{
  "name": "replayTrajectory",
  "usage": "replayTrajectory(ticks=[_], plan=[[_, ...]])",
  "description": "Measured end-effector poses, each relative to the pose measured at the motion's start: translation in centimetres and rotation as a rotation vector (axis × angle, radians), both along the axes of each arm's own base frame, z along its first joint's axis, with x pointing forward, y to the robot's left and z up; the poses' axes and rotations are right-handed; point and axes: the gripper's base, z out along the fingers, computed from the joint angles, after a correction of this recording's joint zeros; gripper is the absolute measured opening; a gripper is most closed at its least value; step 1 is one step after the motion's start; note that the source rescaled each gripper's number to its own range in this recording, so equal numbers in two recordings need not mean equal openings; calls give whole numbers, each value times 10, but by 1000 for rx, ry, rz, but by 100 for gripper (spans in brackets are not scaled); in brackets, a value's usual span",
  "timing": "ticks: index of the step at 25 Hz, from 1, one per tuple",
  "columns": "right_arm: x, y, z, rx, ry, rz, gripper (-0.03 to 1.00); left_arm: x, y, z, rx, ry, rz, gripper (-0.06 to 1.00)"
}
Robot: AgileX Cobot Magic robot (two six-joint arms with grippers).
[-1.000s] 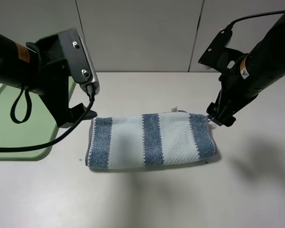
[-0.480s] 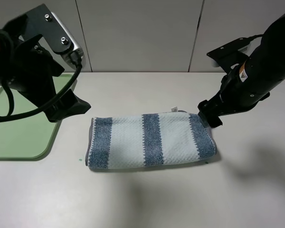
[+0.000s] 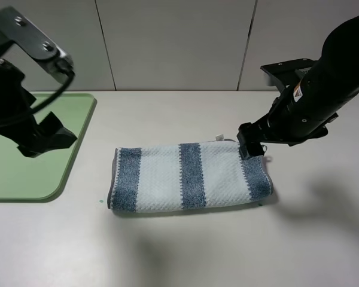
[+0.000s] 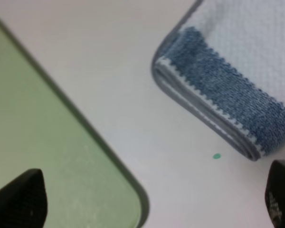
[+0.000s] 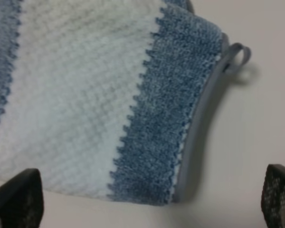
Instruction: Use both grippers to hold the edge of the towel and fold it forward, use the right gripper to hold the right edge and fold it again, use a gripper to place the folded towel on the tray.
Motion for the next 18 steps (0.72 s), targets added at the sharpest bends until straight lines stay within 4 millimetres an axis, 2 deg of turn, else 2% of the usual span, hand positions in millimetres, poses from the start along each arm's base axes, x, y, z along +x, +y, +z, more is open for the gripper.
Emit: replayTrajectory(ticks=[5, 11, 14, 18], plan=[[-1, 2, 0, 37, 10, -22, 100, -28, 31, 31, -106, -110, 125, 90], [-2, 5, 0, 72, 27, -49, 100, -79, 63, 55, -222, -213, 211, 90], [-2, 5, 0, 74, 27, -50, 100, -105, 78, 58, -282, -252, 252, 90], [-1, 5, 0, 76, 25, -49, 100, -134, 95, 43, -350, -279, 298, 89]])
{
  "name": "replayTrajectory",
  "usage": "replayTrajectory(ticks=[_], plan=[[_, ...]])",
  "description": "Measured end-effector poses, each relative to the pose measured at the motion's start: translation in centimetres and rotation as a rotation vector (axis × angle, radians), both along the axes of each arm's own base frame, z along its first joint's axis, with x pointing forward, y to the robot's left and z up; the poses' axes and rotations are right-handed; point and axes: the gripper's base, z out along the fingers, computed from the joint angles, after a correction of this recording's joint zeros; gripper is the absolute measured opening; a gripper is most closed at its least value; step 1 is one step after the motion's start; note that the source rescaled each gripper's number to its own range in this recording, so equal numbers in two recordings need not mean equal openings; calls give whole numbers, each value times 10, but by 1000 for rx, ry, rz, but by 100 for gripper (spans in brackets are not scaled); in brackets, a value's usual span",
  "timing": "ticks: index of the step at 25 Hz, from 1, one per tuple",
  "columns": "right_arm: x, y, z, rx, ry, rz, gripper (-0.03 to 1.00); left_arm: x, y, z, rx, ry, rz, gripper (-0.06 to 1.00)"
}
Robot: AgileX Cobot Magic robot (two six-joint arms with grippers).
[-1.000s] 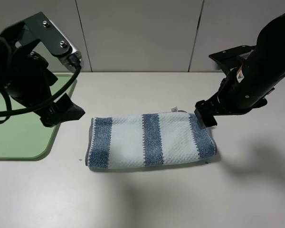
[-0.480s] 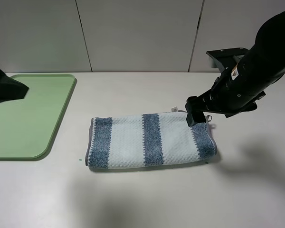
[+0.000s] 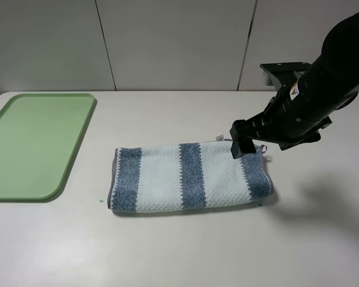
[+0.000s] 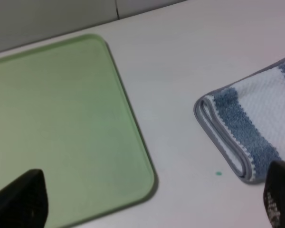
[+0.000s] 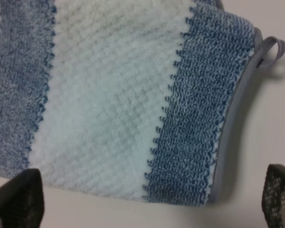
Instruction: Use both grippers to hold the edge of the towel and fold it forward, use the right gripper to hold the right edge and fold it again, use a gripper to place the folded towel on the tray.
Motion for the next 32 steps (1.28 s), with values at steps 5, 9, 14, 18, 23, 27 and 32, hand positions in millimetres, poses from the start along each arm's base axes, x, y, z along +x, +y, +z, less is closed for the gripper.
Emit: replayTrajectory(ticks=[5, 9, 14, 18, 23, 27, 32], plan=[[0, 0, 0, -2, -2, 7, 100, -25, 13, -24, -88, -31, 38, 89], [0, 0, 0, -9, -6, 27, 100, -36, 16, -43, -145, -35, 22, 89], [0, 0, 0, -12, -7, 34, 100, -43, 14, -59, -154, -10, -29, 89], [0, 0, 0, -14, -8, 38, 100, -45, 10, -64, -120, 30, -86, 88], [0, 0, 0, -14, -9, 39, 100, -45, 9, -70, -112, 66, -96, 88], [0, 0, 0, -13, -8, 39, 100, -45, 9, -71, -111, 69, -96, 88], [0, 0, 0, -8, -3, 35, 100, -45, 9, -71, -111, 69, -96, 88]])
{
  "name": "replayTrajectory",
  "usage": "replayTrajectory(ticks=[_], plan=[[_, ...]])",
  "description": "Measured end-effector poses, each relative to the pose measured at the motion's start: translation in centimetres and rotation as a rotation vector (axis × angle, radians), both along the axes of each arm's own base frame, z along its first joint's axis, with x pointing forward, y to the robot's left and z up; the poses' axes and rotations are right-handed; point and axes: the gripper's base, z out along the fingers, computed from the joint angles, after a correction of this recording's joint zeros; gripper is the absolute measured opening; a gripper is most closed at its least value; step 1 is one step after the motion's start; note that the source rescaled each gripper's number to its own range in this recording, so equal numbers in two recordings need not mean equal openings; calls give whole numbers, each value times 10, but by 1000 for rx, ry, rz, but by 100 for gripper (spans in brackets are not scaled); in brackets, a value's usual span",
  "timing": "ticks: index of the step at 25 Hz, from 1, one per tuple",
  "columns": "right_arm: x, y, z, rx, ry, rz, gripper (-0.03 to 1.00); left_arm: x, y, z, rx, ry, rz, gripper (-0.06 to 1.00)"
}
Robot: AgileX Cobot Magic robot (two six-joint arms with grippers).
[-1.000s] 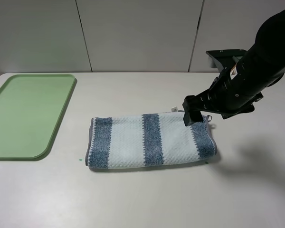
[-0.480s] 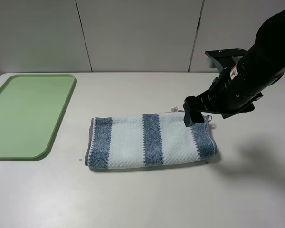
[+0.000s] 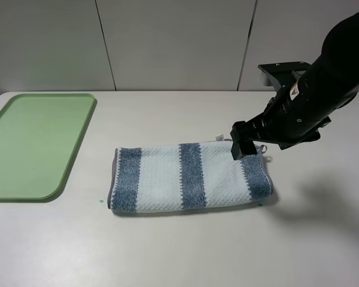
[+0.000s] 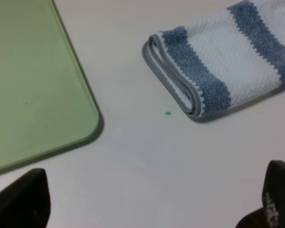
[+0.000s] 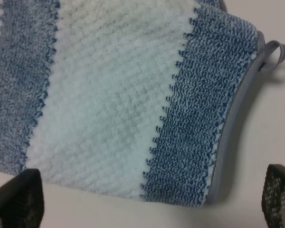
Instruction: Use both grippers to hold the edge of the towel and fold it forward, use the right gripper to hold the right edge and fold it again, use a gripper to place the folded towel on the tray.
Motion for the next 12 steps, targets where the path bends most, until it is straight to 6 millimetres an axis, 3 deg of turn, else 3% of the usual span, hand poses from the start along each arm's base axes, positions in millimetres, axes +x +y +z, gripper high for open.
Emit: replayTrajectory(ticks=[12], plan=[[2, 0, 1, 0, -30, 9, 100, -2, -1, 0, 0, 0, 184, 88]])
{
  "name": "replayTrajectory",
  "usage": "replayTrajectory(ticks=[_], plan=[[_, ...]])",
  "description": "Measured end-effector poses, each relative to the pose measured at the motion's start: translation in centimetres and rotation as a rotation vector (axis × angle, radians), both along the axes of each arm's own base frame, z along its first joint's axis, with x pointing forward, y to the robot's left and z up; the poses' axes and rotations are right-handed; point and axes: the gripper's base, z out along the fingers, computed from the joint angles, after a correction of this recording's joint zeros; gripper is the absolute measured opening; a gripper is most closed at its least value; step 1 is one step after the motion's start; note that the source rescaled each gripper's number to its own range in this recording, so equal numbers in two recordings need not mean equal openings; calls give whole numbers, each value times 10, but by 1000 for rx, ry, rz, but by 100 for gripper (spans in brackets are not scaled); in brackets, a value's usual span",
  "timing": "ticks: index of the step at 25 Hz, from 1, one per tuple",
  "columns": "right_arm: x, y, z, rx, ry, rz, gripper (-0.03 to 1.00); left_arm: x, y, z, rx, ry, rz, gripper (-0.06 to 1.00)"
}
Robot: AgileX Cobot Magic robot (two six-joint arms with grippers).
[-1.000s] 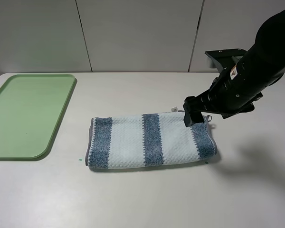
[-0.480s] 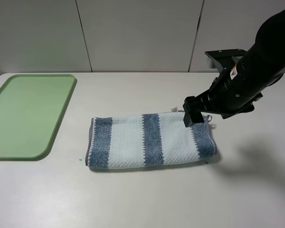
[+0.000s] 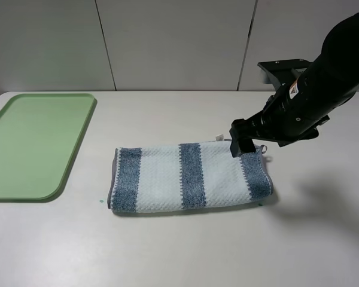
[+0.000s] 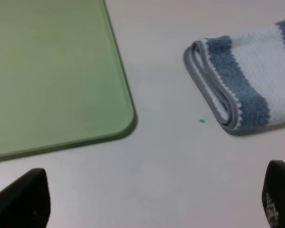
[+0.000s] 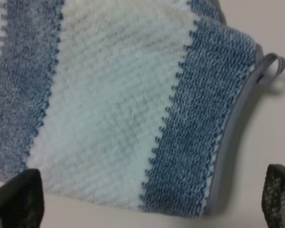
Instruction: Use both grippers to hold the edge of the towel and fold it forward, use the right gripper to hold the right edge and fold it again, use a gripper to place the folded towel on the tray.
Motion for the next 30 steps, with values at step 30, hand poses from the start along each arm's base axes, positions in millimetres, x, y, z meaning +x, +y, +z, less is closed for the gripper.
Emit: replayTrajectory(ticks=[30], plan=[[16, -17, -15, -43, 14, -87, 100, -1, 0, 0, 0, 0, 64, 88]])
